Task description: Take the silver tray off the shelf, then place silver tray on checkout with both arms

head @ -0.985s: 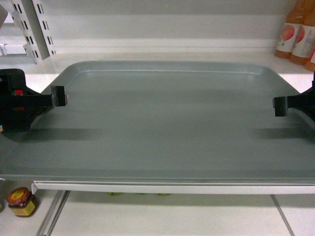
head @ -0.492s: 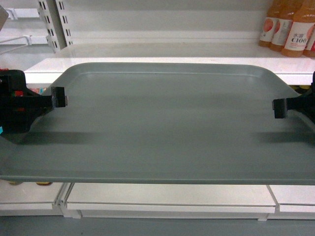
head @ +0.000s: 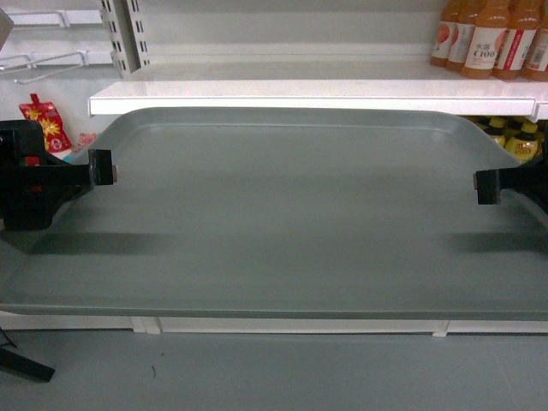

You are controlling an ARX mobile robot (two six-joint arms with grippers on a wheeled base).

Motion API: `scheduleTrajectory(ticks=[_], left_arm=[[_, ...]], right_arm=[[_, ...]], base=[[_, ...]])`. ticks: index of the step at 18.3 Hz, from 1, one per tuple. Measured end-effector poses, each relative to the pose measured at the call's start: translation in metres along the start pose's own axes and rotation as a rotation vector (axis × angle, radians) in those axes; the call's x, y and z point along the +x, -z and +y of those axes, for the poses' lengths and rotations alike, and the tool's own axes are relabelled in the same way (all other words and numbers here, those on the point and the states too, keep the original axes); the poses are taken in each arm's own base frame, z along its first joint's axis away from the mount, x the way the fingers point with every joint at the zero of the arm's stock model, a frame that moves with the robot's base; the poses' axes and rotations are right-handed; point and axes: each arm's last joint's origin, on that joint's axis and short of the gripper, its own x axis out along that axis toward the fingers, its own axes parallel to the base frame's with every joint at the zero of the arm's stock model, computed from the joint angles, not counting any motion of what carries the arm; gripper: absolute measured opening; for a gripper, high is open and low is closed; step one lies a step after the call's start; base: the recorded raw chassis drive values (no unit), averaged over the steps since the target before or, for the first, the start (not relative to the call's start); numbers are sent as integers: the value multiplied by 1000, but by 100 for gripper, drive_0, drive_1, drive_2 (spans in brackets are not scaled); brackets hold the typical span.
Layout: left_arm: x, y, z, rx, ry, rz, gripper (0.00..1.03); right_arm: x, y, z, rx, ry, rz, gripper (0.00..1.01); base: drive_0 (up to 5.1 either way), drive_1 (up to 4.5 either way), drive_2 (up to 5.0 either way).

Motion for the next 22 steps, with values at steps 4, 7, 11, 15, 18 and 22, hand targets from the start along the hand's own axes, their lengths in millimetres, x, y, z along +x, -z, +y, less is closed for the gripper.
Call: scheduleTrajectory(ticks=[4,7,11,15,18,22], left_arm=[[0,0,0,0,0,-1,3],[0,0,0,1,-1,2,3],[0,-1,0,-1,-1,-5,3],[0,0,0,0,-1,-1,3],[0,0,0,0,0,-2,3],[0,-1,0,-1,2,-4,3]], right_arm=[[0,0,0,1,0,0,3],[0,0,0,0,-1,2,3],[0,0,0,1,-1,-3,3],[0,0,0,-1,0,4,3],[0,0,0,0,0,-2,3],[0,-1,0,2,-3,-8,3]], base=[[3,-412,419],[6,-410,421],[1,-414,417],[4,-411,419],[11,-404,426],[9,-406,424]])
